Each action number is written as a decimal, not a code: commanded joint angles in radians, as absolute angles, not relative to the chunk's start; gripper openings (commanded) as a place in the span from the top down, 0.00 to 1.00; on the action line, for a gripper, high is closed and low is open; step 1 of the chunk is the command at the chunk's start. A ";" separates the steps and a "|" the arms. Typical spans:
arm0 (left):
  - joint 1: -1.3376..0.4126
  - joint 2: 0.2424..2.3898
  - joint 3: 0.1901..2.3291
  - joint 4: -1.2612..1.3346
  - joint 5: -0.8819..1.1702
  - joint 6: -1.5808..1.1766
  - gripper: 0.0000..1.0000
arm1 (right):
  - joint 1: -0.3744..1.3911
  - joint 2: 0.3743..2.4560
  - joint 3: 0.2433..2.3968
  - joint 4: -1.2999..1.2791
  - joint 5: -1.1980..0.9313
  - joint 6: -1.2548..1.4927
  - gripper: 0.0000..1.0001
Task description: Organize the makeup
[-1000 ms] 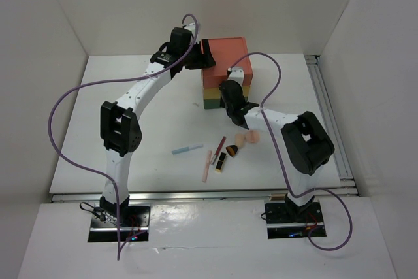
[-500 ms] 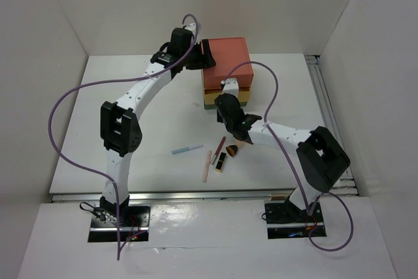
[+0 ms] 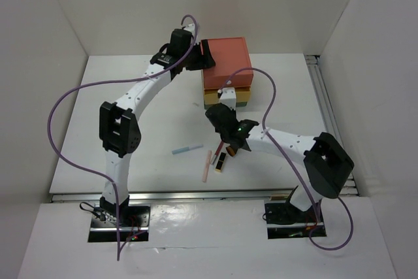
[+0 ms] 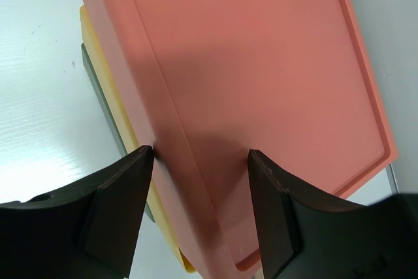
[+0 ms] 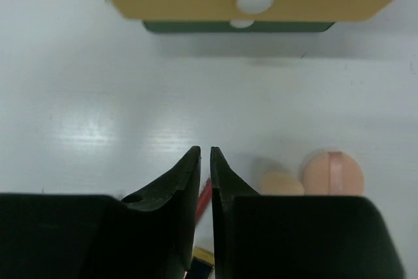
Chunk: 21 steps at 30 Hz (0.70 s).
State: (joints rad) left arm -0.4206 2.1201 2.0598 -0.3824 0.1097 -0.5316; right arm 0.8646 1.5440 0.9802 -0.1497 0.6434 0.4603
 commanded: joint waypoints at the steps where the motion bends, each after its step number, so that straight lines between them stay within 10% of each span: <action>1: -0.436 2.125 2.002 -0.548 0.094 -0.509 0.29 | 0.827 1.542 1.104 -0.245 0.756 0.508 0.80; 3: -0.436 2.115 2.002 -0.548 0.094 -0.509 0.29 | 0.773 1.533 1.147 -0.299 0.756 0.602 0.55; 7: -0.436 2.115 2.002 -0.548 0.094 -0.500 0.29 | 0.709 1.500 1.145 -0.206 0.602 0.571 0.36; 21: -0.436 2.115 2.002 -0.548 0.112 -0.500 0.29 | 0.617 1.623 1.204 -0.107 0.457 0.285 0.40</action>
State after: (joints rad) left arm -0.4225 2.1094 2.0457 -0.3820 0.1093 -0.5312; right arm 0.6395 1.5978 1.1442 -0.1646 0.4862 0.3229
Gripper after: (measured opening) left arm 0.716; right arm 0.600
